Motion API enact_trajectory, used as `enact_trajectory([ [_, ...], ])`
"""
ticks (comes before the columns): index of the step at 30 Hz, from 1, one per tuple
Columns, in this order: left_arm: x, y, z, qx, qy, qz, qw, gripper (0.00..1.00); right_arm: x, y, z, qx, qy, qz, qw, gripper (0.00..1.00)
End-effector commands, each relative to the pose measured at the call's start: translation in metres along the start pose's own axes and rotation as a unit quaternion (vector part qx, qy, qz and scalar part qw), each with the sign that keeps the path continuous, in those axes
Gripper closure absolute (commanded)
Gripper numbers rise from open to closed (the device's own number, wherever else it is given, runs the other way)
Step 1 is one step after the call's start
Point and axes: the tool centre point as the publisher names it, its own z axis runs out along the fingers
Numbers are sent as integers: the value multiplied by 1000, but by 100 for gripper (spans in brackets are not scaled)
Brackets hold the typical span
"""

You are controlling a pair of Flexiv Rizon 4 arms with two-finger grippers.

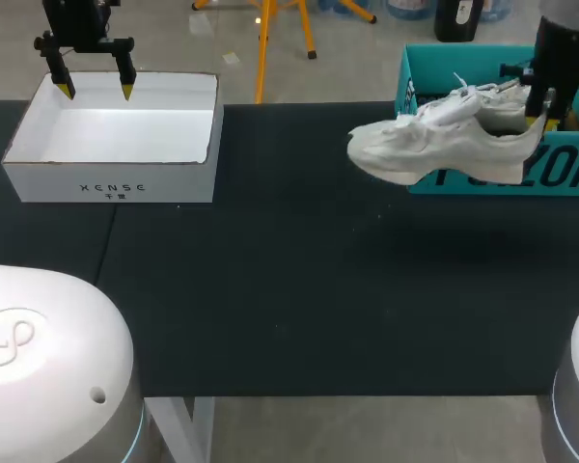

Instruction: Take the shoe out of the shoebox, open the shoe tongue, remove and reinsert the insole, then place the shoe into the shoebox

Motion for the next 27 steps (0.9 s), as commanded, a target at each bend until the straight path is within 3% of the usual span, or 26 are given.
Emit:
enact_trajectory([
  [1, 0, 0, 0, 0, 0, 0, 1000, 0, 28, -57, 14, -106, -13, -4, 994, 100],
  [9, 0, 0, 0, 0, 0, 0, 1000, 0, 79, -103, 42, -100, -38, 11, 994, 100],
  [15, 0, 0, 0, 0, 0, 0, 1000, 0, 112, -127, 67, -83, -59, 23, 994, 100],
  [21, 0, 0, 0, 0, 0, 0, 1000, 0, 136, -138, 95, -55, -60, 37, 996, 100],
  [27, 0, 0, 0, 0, 0, 0, 1000, 0, 155, -137, 118, -48, -44, 32, 997, 100],
])
